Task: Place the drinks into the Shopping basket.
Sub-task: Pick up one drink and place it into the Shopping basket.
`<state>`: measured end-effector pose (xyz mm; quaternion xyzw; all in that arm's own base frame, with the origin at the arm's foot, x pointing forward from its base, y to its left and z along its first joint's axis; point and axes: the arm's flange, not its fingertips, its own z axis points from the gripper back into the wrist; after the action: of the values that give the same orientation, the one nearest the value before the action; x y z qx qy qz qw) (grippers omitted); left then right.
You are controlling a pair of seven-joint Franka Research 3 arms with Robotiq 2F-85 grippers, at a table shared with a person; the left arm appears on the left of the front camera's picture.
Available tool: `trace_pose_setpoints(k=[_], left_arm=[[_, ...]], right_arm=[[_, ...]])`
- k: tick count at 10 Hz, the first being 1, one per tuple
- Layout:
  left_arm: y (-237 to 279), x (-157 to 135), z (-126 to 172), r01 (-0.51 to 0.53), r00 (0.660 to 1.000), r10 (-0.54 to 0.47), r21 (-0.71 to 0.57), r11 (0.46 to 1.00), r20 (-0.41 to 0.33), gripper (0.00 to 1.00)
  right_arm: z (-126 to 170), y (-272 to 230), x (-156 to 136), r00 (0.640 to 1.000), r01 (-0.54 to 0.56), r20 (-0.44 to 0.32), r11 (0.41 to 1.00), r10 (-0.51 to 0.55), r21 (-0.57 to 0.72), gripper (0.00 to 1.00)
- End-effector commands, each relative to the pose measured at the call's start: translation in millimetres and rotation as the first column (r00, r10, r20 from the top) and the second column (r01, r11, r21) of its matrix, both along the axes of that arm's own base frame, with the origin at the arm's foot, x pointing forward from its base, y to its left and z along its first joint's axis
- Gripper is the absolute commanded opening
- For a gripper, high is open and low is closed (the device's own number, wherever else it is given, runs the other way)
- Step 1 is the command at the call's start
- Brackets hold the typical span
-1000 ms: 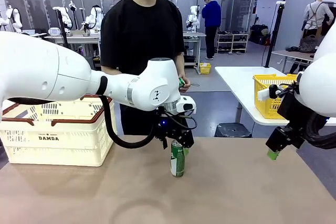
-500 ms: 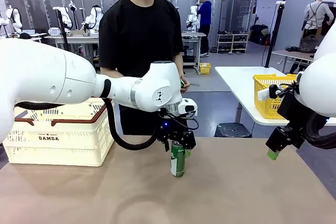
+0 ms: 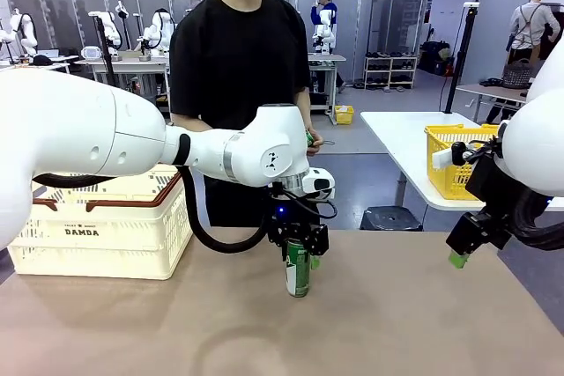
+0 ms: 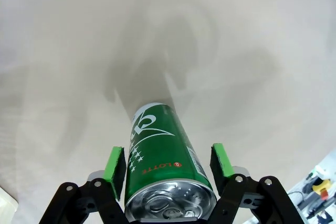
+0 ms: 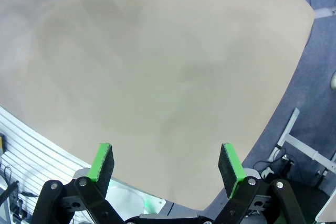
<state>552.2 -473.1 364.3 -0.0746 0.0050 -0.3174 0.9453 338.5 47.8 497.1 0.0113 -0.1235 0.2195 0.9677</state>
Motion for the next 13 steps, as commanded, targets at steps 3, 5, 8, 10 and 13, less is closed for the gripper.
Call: trace_pose_setpoints(k=[3, 5, 8, 10, 13], left_arm=[[0.0, 6.0, 1.6, 0.023, 1.0, -0.023, 0.009, 1.0, -0.01, 0.4], [1.1, 2.6, 2.2, 0.023, 1.0, -0.023, 0.014, 1.0, -0.008, 0.2], [3.1, -1.0, 12.1, 0.003, 1.0, -0.004, 0.032, 0.999, 0.016, 0.0], [7.5, -3.8, 38.1, -0.044, 0.998, 0.042, 0.048, 0.998, 0.055, 0.0], [19.2, -19.1, 95.3, -0.084, 0.99, 0.082, 0.012, 0.996, 0.117, 0.0]], right_arm=[[0.1, -1.1, -1.1, 1.0, -0.003, -0.002, 1.0, 0.003, 0.004, 1.0], [0.1, -1.1, -1.1, 1.0, -0.003, -0.002, 1.0, 0.003, 0.004, 1.0], [0.1, -1.1, -1.1, 1.0, -0.003, -0.002, 1.0, 0.003, 0.004, 1.0], [0.1, -1.1, -1.1, 1.0, -0.003, -0.002, 1.0, 0.003, 0.004, 1.0], [0.1, -1.1, -1.1, 1.0, -0.003, -0.002, 1.0, 0.003, 0.004, 1.0]])
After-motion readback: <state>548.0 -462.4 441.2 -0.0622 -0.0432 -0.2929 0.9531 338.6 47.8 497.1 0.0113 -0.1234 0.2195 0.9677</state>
